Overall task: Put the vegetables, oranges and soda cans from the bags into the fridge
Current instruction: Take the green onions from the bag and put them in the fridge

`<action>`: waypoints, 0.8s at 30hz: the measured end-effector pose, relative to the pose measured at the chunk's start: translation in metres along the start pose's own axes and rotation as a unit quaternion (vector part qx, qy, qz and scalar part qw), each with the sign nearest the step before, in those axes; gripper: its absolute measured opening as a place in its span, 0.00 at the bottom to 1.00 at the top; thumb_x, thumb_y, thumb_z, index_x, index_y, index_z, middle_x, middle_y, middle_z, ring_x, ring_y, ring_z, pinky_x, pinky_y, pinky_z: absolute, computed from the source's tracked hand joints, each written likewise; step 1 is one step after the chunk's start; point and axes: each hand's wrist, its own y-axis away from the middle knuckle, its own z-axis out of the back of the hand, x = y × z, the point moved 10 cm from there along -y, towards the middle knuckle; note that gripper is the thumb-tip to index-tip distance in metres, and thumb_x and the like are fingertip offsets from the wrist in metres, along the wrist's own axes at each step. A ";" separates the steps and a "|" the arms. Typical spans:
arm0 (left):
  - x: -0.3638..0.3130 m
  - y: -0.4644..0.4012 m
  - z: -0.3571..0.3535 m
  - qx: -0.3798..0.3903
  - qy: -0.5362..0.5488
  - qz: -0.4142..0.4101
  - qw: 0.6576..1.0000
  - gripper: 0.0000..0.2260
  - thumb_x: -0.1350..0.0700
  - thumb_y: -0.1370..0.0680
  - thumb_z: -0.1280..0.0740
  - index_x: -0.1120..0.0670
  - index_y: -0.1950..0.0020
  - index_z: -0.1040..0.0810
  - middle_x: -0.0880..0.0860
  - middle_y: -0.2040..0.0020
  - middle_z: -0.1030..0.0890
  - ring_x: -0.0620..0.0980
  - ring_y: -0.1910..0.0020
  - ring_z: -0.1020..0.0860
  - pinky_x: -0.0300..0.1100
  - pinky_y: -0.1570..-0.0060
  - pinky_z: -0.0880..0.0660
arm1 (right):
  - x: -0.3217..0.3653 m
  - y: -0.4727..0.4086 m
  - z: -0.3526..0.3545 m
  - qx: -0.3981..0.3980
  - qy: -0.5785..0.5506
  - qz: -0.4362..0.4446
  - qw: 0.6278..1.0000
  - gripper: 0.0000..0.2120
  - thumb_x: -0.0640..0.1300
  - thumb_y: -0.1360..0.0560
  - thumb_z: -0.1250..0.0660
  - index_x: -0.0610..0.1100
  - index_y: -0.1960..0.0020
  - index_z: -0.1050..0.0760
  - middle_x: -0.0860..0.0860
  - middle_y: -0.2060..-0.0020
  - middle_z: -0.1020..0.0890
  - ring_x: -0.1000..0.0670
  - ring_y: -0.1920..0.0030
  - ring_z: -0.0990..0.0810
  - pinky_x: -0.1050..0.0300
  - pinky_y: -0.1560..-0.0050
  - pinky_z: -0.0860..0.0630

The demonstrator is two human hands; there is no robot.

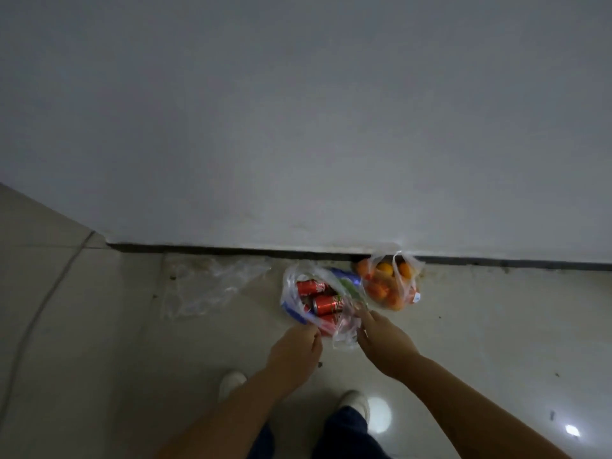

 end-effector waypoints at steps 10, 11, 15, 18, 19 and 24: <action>0.111 -0.274 -0.143 0.017 -0.298 -0.215 0.930 0.13 0.53 0.22 0.40 0.54 0.39 0.25 0.54 0.41 0.25 0.54 0.40 0.28 0.47 0.40 0.33 | -0.085 -0.248 -0.199 0.092 0.080 0.049 0.991 0.16 0.46 0.21 0.44 0.49 0.34 0.30 0.48 0.39 0.24 0.47 0.44 0.24 0.55 0.43 0.29; 0.114 -0.290 -0.150 0.016 -0.342 -0.248 0.906 0.15 0.53 0.23 0.40 0.53 0.37 0.26 0.53 0.39 0.26 0.54 0.38 0.30 0.48 0.38 0.35 | -0.092 -0.267 -0.206 0.092 0.078 0.057 0.991 0.18 0.46 0.21 0.44 0.50 0.32 0.32 0.47 0.37 0.25 0.46 0.41 0.24 0.52 0.40 0.29; 0.133 -0.322 -0.169 0.032 -0.423 -0.329 0.844 0.19 0.50 0.21 0.42 0.52 0.31 0.32 0.54 0.31 0.30 0.55 0.33 0.33 0.50 0.30 0.42 | -0.107 -0.320 -0.196 0.041 0.092 0.091 0.991 0.21 0.41 0.21 0.44 0.51 0.29 0.34 0.47 0.35 0.26 0.47 0.37 0.26 0.50 0.34 0.30; 0.144 -0.332 -0.164 0.001 -0.491 -0.354 0.796 0.25 0.44 0.22 0.41 0.54 0.28 0.36 0.57 0.28 0.33 0.56 0.28 0.37 0.53 0.27 0.47 | -0.109 -0.335 -0.177 0.006 0.112 0.093 0.989 0.21 0.42 0.21 0.40 0.48 0.29 0.35 0.46 0.33 0.27 0.46 0.34 0.28 0.50 0.33 0.32; 0.149 -0.339 -0.157 0.000 -0.492 -0.329 0.806 0.28 0.44 0.21 0.42 0.57 0.26 0.41 0.58 0.26 0.37 0.56 0.26 0.40 0.51 0.26 0.49 | -0.109 -0.336 -0.174 0.003 0.117 0.088 0.989 0.22 0.42 0.22 0.40 0.48 0.28 0.36 0.46 0.32 0.28 0.46 0.33 0.29 0.50 0.32 0.33; 0.160 -0.359 -0.135 -0.015 -0.412 -0.207 0.887 0.35 0.48 0.22 0.39 0.61 0.24 0.52 0.59 0.23 0.45 0.55 0.25 0.44 0.47 0.26 0.47 | -0.108 -0.341 -0.181 0.019 0.159 0.065 0.985 0.30 0.44 0.23 0.38 0.52 0.24 0.46 0.49 0.26 0.37 0.46 0.27 0.39 0.45 0.27 0.43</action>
